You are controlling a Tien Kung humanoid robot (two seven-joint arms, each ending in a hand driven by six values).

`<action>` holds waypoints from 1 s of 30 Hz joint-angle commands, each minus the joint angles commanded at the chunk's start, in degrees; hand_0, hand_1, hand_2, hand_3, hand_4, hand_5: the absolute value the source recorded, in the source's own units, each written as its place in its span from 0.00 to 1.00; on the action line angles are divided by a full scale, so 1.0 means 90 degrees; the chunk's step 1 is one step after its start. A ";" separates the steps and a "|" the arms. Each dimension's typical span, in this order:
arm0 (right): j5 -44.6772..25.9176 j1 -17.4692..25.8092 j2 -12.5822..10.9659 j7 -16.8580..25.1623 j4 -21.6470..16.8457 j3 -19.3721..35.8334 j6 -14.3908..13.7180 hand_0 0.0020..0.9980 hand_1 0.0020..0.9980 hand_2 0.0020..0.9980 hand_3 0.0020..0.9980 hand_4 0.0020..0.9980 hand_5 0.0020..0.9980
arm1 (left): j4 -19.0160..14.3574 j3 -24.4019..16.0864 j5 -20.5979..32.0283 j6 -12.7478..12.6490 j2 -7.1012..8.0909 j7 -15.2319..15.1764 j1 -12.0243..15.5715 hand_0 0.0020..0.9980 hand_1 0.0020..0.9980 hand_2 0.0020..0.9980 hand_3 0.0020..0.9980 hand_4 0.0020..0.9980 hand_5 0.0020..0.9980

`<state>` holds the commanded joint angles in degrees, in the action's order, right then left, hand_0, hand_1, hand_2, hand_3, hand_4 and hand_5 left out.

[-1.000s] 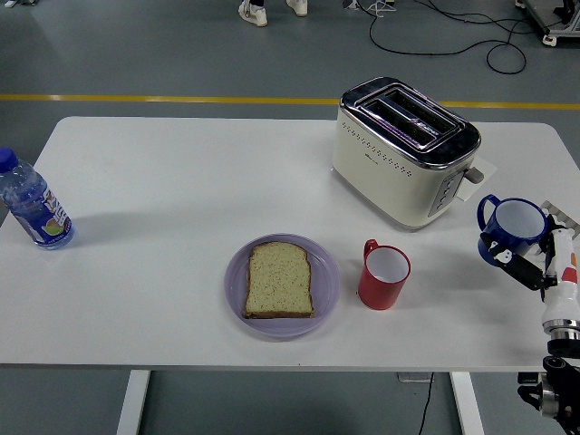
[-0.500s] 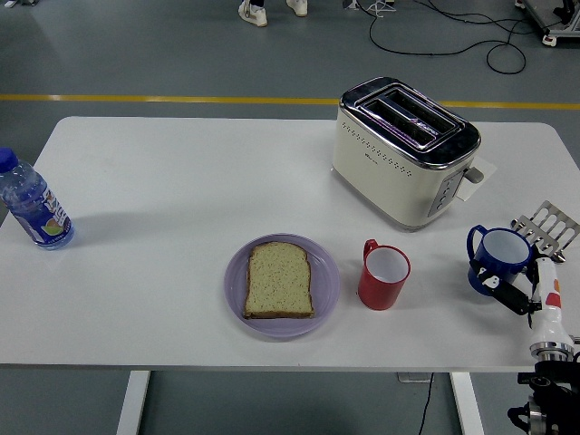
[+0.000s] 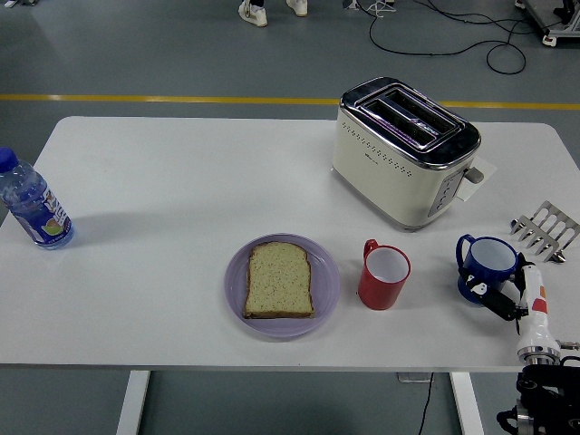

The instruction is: Pick up the cup,pour liquid into bread,place the cup on the desk

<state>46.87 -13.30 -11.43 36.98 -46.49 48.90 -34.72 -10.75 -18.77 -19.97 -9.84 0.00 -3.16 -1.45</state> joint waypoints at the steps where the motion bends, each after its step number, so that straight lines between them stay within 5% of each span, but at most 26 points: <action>1: -0.0006 -0.0013 0.0009 0.0000 0.0008 0.0000 -0.0005 0.60 0.49 0.61 0.58 0.54 0.14 | 0.0000 0.0005 0.0003 0.0001 0.0000 0.0001 -0.0001 0.65 0.60 0.58 0.53 0.29 0.76; 20: 0.0125 -0.0081 0.0126 0.0000 0.0140 -0.0098 0.0019 0.61 0.50 0.62 0.60 0.57 0.16 | 0.0002 0.0048 0.0036 0.0010 0.0000 0.0010 0.0008 0.65 0.60 0.58 0.53 0.29 0.76; 21: 0.0162 -0.0070 0.0118 0.0000 0.0134 -0.0109 0.0027 0.66 0.53 0.66 0.70 0.65 0.17 | 0.0003 0.0052 0.0040 0.0010 0.0000 0.0010 0.0010 0.65 0.60 0.58 0.53 0.29 0.76; 26: 0.0302 -0.0009 0.0072 0.0000 0.0097 -0.0144 0.0112 0.66 0.53 0.66 0.70 0.65 0.17 | 0.0003 0.0069 0.0034 0.0013 0.0000 0.0014 0.0011 0.65 0.60 0.58 0.53 0.29 0.76; 27: 0.0278 0.0005 0.0063 0.0000 0.0086 -0.0147 0.0106 0.72 0.56 0.70 0.77 0.82 0.20 | 0.0004 0.0077 0.0033 0.0014 0.0000 0.0015 0.0008 0.65 0.60 0.58 0.53 0.29 0.76; 30: 0.0254 0.0054 0.0027 0.0000 0.0062 -0.0161 0.0121 0.72 0.56 0.70 0.77 0.82 0.20 | 0.0004 0.0070 0.0027 0.0013 0.0000 0.0014 0.0005 0.65 0.60 0.58 0.53 0.29 0.76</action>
<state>49.15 -12.81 -11.19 36.98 -45.93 47.46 -33.63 -10.71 -18.14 -19.73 -9.73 0.00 -3.03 -1.40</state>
